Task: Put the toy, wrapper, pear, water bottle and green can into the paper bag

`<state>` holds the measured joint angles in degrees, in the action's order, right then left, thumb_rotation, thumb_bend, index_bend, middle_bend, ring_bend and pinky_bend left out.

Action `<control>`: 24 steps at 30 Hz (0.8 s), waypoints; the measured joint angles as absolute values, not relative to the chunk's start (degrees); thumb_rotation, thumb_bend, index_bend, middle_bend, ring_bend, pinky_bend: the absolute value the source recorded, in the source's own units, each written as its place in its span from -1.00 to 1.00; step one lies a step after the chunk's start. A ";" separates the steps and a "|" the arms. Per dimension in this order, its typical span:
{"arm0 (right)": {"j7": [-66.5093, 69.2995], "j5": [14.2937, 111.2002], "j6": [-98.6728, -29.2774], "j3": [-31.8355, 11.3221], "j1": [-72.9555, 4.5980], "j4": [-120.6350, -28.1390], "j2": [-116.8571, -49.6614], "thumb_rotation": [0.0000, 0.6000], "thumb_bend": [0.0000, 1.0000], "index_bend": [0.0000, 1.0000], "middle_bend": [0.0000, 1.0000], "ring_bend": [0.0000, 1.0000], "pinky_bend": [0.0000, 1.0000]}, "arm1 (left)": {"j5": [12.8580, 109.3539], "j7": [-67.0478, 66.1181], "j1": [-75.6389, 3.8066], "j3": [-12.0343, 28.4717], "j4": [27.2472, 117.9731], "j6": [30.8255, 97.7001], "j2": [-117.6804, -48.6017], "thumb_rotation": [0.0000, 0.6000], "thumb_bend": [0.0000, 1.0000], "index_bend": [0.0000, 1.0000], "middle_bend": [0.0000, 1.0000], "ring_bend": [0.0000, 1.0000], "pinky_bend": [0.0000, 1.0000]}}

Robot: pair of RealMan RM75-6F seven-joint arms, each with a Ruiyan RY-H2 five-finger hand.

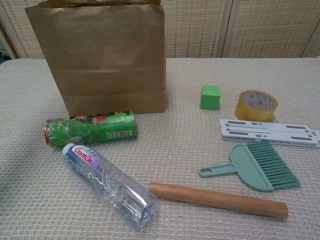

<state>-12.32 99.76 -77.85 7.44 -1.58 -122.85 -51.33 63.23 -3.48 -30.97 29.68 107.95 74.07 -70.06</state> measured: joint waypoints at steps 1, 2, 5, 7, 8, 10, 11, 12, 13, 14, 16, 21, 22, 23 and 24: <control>-12.29 99.51 -77.73 7.38 -1.65 -122.84 -51.33 1.00 -0.89 -1.00 -1.00 -1.00 -1.00 | 62.46 -4.53 -32.59 29.99 108.27 73.21 -70.66 1.00 0.20 0.26 0.25 0.17 0.45; -12.22 99.28 -77.65 7.32 -1.71 -122.85 -51.32 1.00 -0.89 -1.00 -1.00 -1.00 -1.00 | 61.92 -5.23 -33.86 30.23 108.39 72.53 -71.19 1.00 0.20 0.26 0.25 0.17 0.45; -11.80 98.67 -77.55 7.07 -1.89 -123.04 -51.17 1.00 -0.89 -1.00 -1.00 -1.00 -1.00 | 59.97 -6.64 -38.21 31.34 107.93 70.67 -73.66 1.00 0.20 0.26 0.25 0.18 0.45; -11.65 98.44 -77.58 6.92 -1.96 -123.10 -51.04 1.00 -0.89 -1.00 -1.00 -1.00 -1.00 | 58.37 -7.44 -41.21 32.31 106.67 69.80 -75.74 1.00 0.19 0.26 0.25 0.17 0.44; -11.60 98.28 -77.58 6.86 -1.99 -123.10 -51.00 1.00 -0.89 -1.00 -1.00 -1.00 -1.00 | 57.82 -7.89 -42.45 32.69 105.89 69.51 -76.57 1.00 0.19 0.26 0.25 0.18 0.44; -11.48 97.69 -77.52 6.65 -2.10 -123.06 -50.96 1.00 -0.89 -1.00 -1.00 -1.00 -1.00 | 56.95 -8.98 -45.22 33.38 103.53 68.85 -78.35 1.00 0.19 0.26 0.25 0.17 0.44; -11.44 97.34 -77.47 6.54 -2.16 -123.04 -50.95 1.00 -0.89 -1.00 -1.00 -1.00 -1.00 | 56.66 -9.41 -46.38 33.61 102.36 68.53 -79.08 1.00 0.19 0.26 0.25 0.17 0.44; -11.42 96.95 -77.40 6.41 -2.23 -123.01 -50.95 1.00 -0.89 -1.00 -1.00 -1.00 -1.00 | 56.37 -9.81 -47.52 33.79 101.13 68.17 -79.80 1.00 0.19 0.26 0.25 0.17 0.44; -11.39 96.41 -77.29 6.24 -2.33 -122.99 -50.95 1.00 -0.89 -1.00 -1.00 -1.00 -1.00 | 56.02 -10.30 -48.98 33.95 99.44 67.62 -80.74 1.00 0.19 0.26 0.25 0.17 0.44; -11.38 96.04 -77.19 6.11 -2.41 -122.97 -50.96 1.00 -0.89 -1.00 -1.00 -1.00 -1.00 | 55.80 -10.59 -49.99 34.01 98.15 67.20 -81.43 1.00 0.19 0.26 0.25 0.17 0.44; -11.39 95.44 -76.97 5.87 -2.60 -122.96 -50.96 1.00 -0.89 -1.00 -1.00 -1.00 -1.00 | 55.35 -11.05 -52.05 33.95 95.11 66.06 -82.95 1.00 0.19 0.26 0.25 0.18 0.44; -11.28 94.82 -76.92 5.60 -2.75 -123.07 -50.82 1.00 -0.89 -1.00 -1.00 -1.00 -1.00 | 55.14 -11.72 -55.52 32.72 87.93 63.43 -85.65 1.00 0.17 0.24 0.23 0.13 0.42; -11.17 94.56 -76.92 5.49 -2.81 -123.06 -50.79 1.00 -0.89 -1.00 -1.00 -1.00 -1.00 | 55.19 -11.95 -56.24 32.19 86.17 62.81 -86.23 1.00 0.15 0.22 0.22 0.11 0.41; -11.11 94.33 -76.88 5.41 -2.86 -123.04 -50.77 1.00 -0.89 -1.00 -1.00 -1.00 -1.00 | 55.21 -12.11 -56.77 31.76 84.95 62.31 -86.66 1.00 0.14 0.20 0.20 0.09 0.40; -11.06 94.10 -76.83 5.33 -2.92 -123.01 -50.75 1.00 -0.89 -1.00 -1.00 -1.00 -1.00 | 55.21 -12.26 -57.26 31.30 83.84 61.80 -87.08 1.00 0.13 0.18 0.19 0.07 0.39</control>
<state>-11.06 94.10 -76.83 5.33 -2.92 -123.01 -50.75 55.21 -12.26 -57.26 31.30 83.84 61.80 -87.08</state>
